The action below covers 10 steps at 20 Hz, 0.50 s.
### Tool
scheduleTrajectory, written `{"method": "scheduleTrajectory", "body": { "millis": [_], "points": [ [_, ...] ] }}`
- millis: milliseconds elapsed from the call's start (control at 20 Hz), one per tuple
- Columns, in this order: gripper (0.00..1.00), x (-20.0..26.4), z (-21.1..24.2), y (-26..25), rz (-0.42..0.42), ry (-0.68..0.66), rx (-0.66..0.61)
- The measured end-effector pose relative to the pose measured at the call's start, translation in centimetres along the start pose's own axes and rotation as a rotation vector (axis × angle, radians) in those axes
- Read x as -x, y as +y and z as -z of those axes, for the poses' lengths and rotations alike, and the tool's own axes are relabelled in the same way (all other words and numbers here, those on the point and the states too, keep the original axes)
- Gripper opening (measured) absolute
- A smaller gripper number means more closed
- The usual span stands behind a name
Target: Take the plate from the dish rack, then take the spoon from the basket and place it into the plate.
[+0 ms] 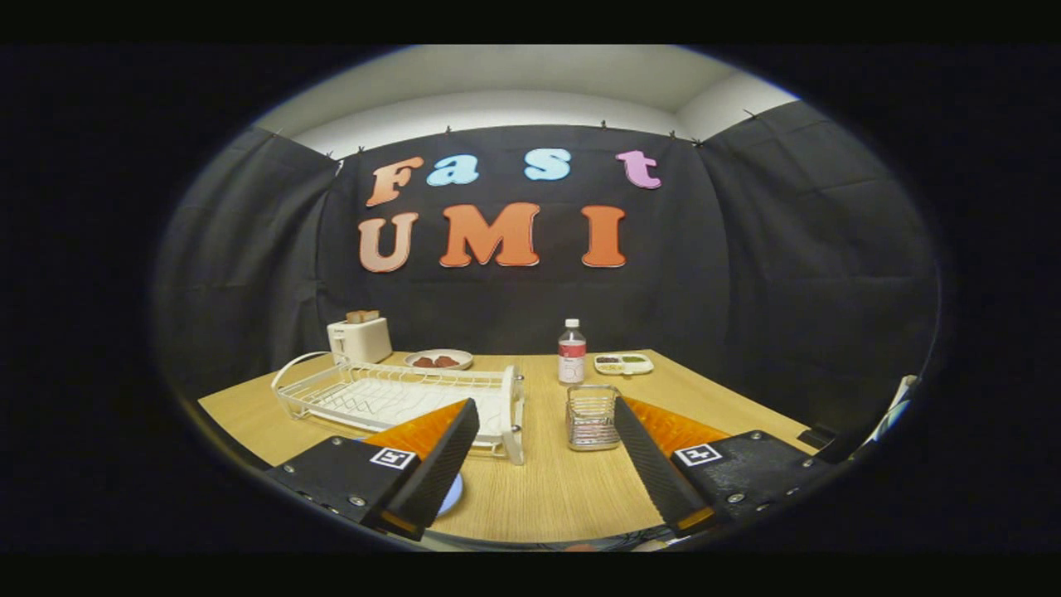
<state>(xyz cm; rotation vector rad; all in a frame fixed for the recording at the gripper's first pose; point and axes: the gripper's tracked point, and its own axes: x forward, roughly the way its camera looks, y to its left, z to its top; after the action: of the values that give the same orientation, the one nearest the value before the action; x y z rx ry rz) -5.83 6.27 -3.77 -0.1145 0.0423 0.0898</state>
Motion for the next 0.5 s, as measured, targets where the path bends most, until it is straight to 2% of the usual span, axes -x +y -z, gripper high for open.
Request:
{"method": "scheduleTrajectory", "body": {
  "millis": [500],
  "points": [
    [0.97,0.13,-0.11,-0.26,0.001,-0.012,0.005]
  ]
}}
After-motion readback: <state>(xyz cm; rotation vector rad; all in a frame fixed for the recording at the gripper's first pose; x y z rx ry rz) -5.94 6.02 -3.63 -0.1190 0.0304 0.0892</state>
